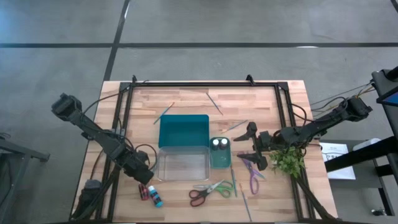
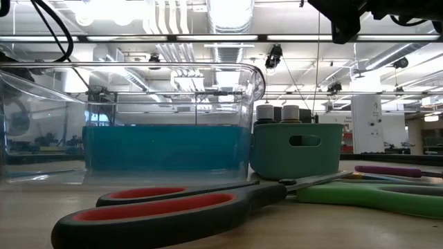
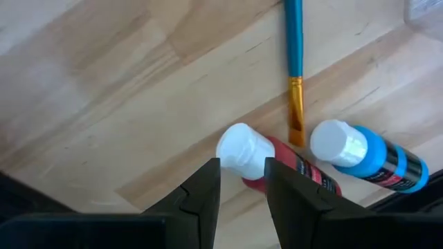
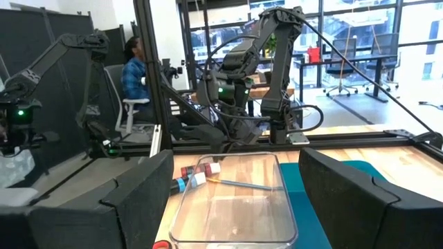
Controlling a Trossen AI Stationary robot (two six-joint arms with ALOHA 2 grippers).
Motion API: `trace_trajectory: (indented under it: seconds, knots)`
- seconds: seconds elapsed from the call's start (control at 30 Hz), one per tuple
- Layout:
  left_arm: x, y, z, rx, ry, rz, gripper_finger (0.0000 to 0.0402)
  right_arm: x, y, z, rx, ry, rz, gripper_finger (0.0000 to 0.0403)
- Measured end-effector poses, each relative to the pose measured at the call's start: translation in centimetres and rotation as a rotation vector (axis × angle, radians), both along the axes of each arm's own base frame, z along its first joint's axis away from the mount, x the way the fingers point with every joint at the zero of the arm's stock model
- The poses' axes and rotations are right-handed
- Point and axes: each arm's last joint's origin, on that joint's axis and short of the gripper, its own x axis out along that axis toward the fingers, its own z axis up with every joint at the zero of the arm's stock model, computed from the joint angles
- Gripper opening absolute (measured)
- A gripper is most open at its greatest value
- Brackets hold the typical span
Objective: Pick & Place Paint Supplies
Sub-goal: Put the red paint bottle into the green bin
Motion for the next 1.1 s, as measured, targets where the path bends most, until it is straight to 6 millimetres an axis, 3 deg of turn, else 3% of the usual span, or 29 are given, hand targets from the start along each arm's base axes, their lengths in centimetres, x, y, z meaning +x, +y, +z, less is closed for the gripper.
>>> trace_trajectory:
  seconds: [0.3,0.73,1.1]
  knots:
    - [-0.03,0.02,-0.01,0.002,0.007,0.008,0.013,0.0,0.0,0.0,0.0,0.0,0.0,0.0309]
    - [-0.03,0.0,0.0,-0.005,0.012,0.009,0.0311,0.0,0.0,0.0,0.0,0.0,-0.001,0.0309]
    - [0.26,-0.42,0.17,-0.06,0.022,0.107,0.0366,0.0,-0.01,0.0,0.001,0.0,-0.003,0.0309]
